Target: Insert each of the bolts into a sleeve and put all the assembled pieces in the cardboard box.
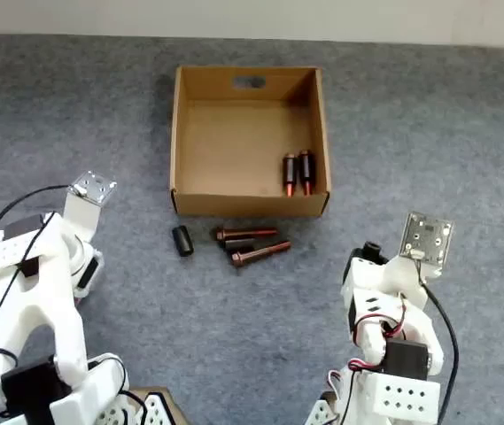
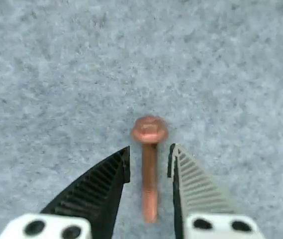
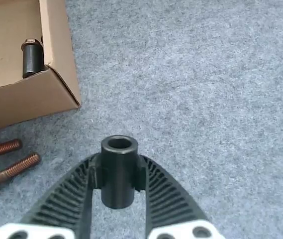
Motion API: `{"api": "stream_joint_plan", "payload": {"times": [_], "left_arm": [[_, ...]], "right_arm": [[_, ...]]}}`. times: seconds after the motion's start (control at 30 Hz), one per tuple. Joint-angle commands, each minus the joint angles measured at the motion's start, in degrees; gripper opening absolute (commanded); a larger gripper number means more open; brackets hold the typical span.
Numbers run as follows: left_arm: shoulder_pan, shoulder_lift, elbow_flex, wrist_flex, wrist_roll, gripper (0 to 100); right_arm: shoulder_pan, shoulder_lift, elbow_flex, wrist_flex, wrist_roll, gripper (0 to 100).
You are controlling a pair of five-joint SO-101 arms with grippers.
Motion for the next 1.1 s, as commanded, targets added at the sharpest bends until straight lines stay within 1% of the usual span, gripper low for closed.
{"api": "stream_joint_plan", "payload": {"times": [0.0, 0.1, 0.2, 0.27, 0.37, 0.43, 0.6, 0.9, 1.07], "left_arm": [[-1.0, 3.5, -0.5, 0.1, -0.2, 16], [-0.7, 9.5, -1.8, -1.2, 0.1, 16], [-0.9, 15.8, -5.8, -2.8, 4.1, 16], [-0.9, 18.9, -8.9, -2.4, 5.9, 16], [-0.8, 21.9, -13.1, -0.4, 6.2, 16], [-0.8, 22.2, -15.0, 1.4, 6.2, 16], [-0.9, 22.5, -20.9, 8.9, 6.2, 16], [1.0, 22.9, -21.6, 9.4, 6.0, 15], [1.3, 22.9, -17.8, 9.1, 5.9, 5]], "right_arm": [[0.2, -0.7, -0.1, -1.4, -0.5, 0.5], [0.2, -0.7, -0.1, -1.4, -0.6, 0.5], [0.2, -0.7, -0.1, -1.4, -0.6, 0.5], [0.2, -0.7, -0.1, -1.4, -0.6, 0.5], [0.2, -0.7, 0.0, -1.4, -0.6, 0.5], [0.2, -0.7, 0.0, -1.4, -0.6, 0.5], [0.2, -0.7, 0.0, -1.4, -0.6, 0.5], [0.2, -0.7, 0.0, -1.4, -0.6, 0.5], [0.2, -0.7, 0.0, -1.4, -0.6, 0.5]]}}
